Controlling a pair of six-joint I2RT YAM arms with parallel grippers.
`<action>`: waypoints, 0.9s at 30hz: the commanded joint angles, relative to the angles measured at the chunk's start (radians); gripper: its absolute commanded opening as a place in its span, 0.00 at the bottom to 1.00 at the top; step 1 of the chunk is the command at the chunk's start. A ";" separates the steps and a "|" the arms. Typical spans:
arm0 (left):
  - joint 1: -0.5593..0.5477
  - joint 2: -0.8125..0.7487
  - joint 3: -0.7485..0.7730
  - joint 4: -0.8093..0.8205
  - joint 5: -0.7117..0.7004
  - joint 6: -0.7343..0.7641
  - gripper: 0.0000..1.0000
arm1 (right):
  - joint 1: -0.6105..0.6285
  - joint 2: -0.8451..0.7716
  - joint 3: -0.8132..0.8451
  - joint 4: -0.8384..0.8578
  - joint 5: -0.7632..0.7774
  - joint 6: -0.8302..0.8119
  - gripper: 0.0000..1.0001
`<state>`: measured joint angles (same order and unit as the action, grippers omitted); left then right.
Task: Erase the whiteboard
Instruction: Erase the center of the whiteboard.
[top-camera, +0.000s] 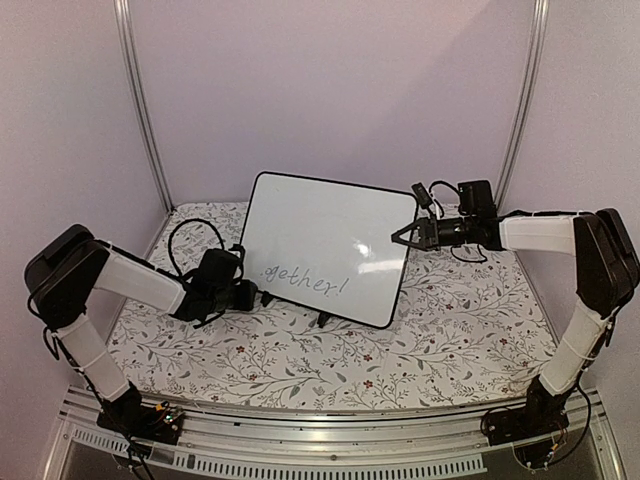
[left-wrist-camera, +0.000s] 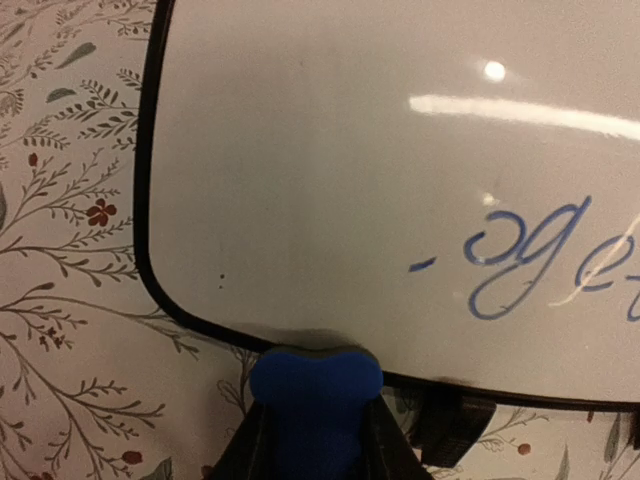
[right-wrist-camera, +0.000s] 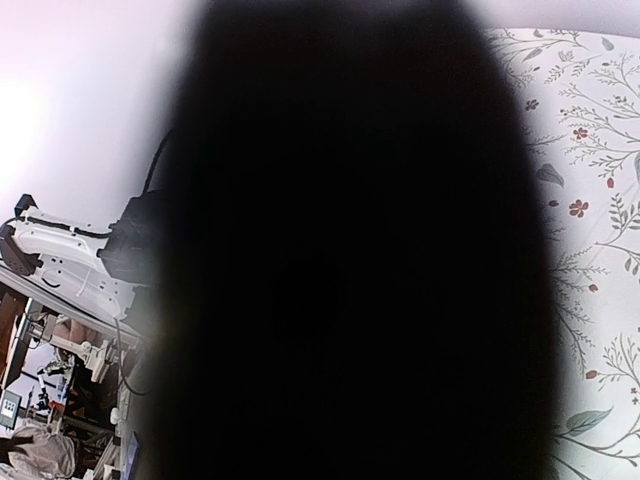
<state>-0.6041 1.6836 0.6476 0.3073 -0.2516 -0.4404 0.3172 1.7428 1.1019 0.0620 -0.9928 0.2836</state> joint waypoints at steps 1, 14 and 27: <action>-0.037 0.041 -0.030 -0.121 0.045 -0.021 0.00 | 0.011 0.018 -0.002 -0.087 -0.029 -0.007 0.00; -0.008 -0.083 0.055 0.000 -0.017 0.076 0.00 | 0.011 0.035 -0.006 -0.080 -0.037 -0.003 0.00; -0.030 0.076 0.128 -0.067 -0.002 0.087 0.00 | 0.013 0.027 -0.022 -0.070 -0.048 0.018 0.00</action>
<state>-0.6201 1.7023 0.7719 0.3008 -0.2516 -0.3431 0.3130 1.7519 1.1019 0.0746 -1.0019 0.2810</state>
